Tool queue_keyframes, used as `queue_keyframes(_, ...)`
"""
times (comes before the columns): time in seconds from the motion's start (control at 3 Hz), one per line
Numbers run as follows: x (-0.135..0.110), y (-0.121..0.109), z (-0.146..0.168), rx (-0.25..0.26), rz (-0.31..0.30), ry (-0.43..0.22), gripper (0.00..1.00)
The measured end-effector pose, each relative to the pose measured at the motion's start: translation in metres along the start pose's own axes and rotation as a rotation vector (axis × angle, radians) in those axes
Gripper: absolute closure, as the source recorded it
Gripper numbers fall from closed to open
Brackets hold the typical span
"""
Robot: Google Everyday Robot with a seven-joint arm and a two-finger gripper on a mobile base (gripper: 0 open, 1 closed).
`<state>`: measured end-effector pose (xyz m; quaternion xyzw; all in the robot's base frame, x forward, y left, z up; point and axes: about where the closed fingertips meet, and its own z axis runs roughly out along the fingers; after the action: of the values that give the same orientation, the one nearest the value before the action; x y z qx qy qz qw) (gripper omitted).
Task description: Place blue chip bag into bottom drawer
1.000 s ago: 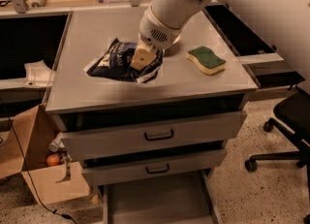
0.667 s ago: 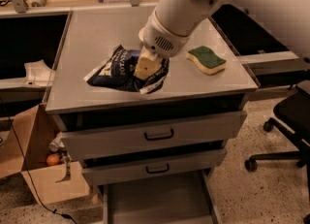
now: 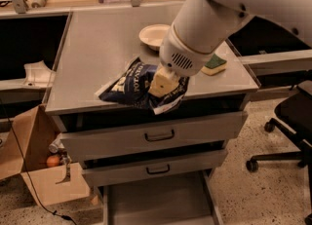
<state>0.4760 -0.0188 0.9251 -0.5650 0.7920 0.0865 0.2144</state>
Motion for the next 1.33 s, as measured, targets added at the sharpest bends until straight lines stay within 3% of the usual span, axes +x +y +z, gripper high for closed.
queue_keyframes(0.67, 0.005, -0.003, 0.009, 0.002, 0.015, 0.009, 1.00)
queue_keyframes(1.33, 0.043, 0.033, 0.018, -0.069, 0.077, 0.053, 1.00)
